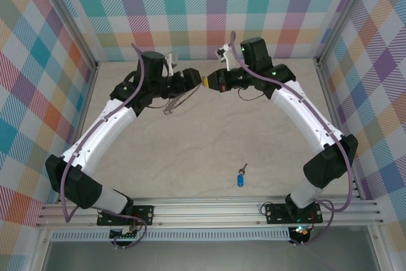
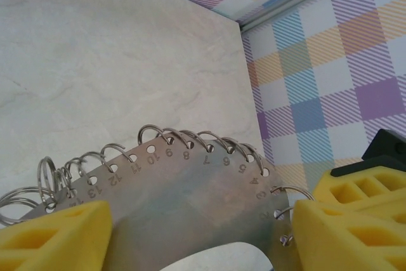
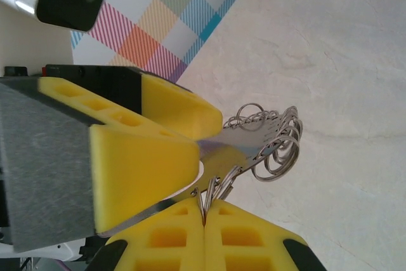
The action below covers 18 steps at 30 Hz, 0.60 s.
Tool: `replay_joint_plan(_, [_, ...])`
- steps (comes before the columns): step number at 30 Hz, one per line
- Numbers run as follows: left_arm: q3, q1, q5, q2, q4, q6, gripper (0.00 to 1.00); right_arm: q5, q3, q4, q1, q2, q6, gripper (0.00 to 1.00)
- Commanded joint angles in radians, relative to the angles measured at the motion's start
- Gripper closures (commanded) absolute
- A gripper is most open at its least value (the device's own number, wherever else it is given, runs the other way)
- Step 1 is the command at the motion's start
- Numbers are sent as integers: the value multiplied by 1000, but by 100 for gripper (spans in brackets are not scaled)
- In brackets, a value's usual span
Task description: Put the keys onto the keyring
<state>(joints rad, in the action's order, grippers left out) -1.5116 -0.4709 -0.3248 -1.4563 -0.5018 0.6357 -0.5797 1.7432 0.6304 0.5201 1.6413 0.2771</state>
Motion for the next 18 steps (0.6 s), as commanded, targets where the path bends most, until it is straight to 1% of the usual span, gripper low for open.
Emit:
replay_joint_plan(1, [-17, 28, -13, 23, -52, -43, 19, 1, 16, -2, -1, 18, 20, 100])
replay_joint_plan(5, [-7, 47, 20, 71, -76, -94, 14, 50, -6, -14, 0, 23, 27, 100])
replay_joint_plan(10, [-25, 49, 5, 92, -130, -163, 13, 87, 16, 17, 0, 34, 25, 100])
replay_joint_plan(16, [-77, 52, -14, 70, -175, -222, 12, 59, 58, 43, 0, 63, -2, 100])
replay_joint_plan(18, [-98, 54, -27, 52, -172, -231, 14, 39, 61, 42, 0, 58, -42, 100])
